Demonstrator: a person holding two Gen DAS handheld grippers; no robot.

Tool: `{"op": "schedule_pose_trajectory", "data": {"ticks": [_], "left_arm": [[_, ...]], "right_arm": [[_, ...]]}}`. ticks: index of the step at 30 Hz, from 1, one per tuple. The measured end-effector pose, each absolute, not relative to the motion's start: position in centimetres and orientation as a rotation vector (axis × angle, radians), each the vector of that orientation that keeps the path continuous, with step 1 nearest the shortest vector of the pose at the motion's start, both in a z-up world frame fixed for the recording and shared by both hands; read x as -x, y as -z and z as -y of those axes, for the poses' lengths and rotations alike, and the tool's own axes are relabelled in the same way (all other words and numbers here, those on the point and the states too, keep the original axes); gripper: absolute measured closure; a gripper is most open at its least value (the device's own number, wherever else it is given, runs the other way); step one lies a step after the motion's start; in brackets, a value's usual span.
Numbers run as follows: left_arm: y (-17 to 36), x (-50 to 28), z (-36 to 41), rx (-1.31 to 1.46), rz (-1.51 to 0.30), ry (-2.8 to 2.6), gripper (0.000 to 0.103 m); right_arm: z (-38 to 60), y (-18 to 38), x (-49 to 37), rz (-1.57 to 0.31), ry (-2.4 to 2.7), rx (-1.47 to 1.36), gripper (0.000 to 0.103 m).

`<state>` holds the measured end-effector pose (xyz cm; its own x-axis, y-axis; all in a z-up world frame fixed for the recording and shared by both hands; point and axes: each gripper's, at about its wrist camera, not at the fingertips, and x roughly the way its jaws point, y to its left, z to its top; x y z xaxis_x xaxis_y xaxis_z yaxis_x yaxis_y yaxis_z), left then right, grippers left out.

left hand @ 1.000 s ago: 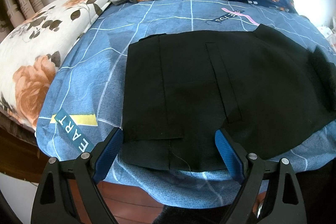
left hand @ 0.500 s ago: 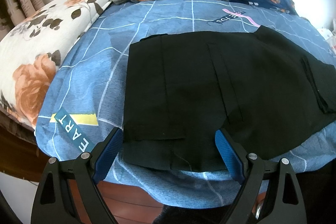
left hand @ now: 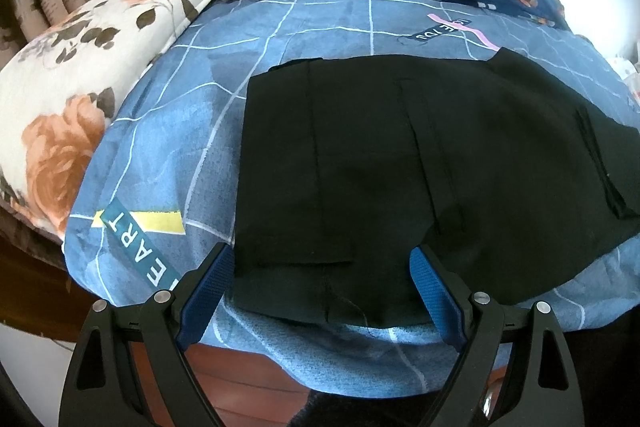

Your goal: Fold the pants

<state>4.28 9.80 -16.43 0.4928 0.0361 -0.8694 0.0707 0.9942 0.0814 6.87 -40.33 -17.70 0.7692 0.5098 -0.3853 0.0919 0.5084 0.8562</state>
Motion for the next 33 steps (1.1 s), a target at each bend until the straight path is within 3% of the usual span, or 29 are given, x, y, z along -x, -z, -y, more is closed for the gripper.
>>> {"op": "schedule_pose_trajectory", "data": {"ticks": [4, 9, 10, 11, 13, 16, 19, 27, 29, 30, 33], "left_arm": [[16.4, -4.4, -9.8, -0.108, -1.058, 0.020, 0.014], [16.4, -4.4, -9.9, -0.109, -1.061, 0.016, 0.014], [16.4, -4.4, -9.9, -0.108, -1.061, 0.017, 0.014], [16.4, -4.4, -9.9, -0.108, -1.061, 0.016, 0.014], [16.5, -4.4, -9.9, -0.106, -1.063, 0.015, 0.014], [16.6, -4.4, -10.2, -0.096, -1.066, 0.014, 0.014], [16.6, -4.5, -10.4, -0.088, -1.066, 0.014, 0.014], [16.7, -4.6, -10.4, -0.084, -1.068, 0.015, 0.014], [16.5, -4.5, -10.4, -0.080, -1.065, 0.015, 0.014], [16.3, -4.4, -10.5, -0.076, -1.063, 0.017, 0.014], [14.9, -4.4, -11.7, -0.038, -1.033, 0.017, 0.014]], "right_arm": [[45.0, 17.4, -7.6, -0.643, -0.181, -1.049, 0.069], [46.7, 19.3, -10.1, -0.741, -0.131, -1.054, 0.069], [47.0, 20.2, -10.0, -0.765, -0.110, -1.066, 0.072], [47.3, 21.1, -10.1, -0.784, -0.099, -1.091, 0.084], [47.8, 22.7, -9.9, -0.808, -0.092, -1.154, 0.099], [48.4, 22.7, -8.2, -0.726, -0.118, -1.216, 0.090], [48.5, 21.5, -5.4, -0.646, -0.176, -1.229, 0.089], [46.2, 21.8, -0.3, -0.750, -0.236, -1.172, 0.089], [45.8, 22.9, 0.0, -0.815, -0.188, -1.149, 0.099], [45.9, 23.4, 0.1, -0.811, -0.186, -1.172, 0.100], [45.9, 23.3, 0.0, -0.796, -0.180, -1.197, 0.093]]}}
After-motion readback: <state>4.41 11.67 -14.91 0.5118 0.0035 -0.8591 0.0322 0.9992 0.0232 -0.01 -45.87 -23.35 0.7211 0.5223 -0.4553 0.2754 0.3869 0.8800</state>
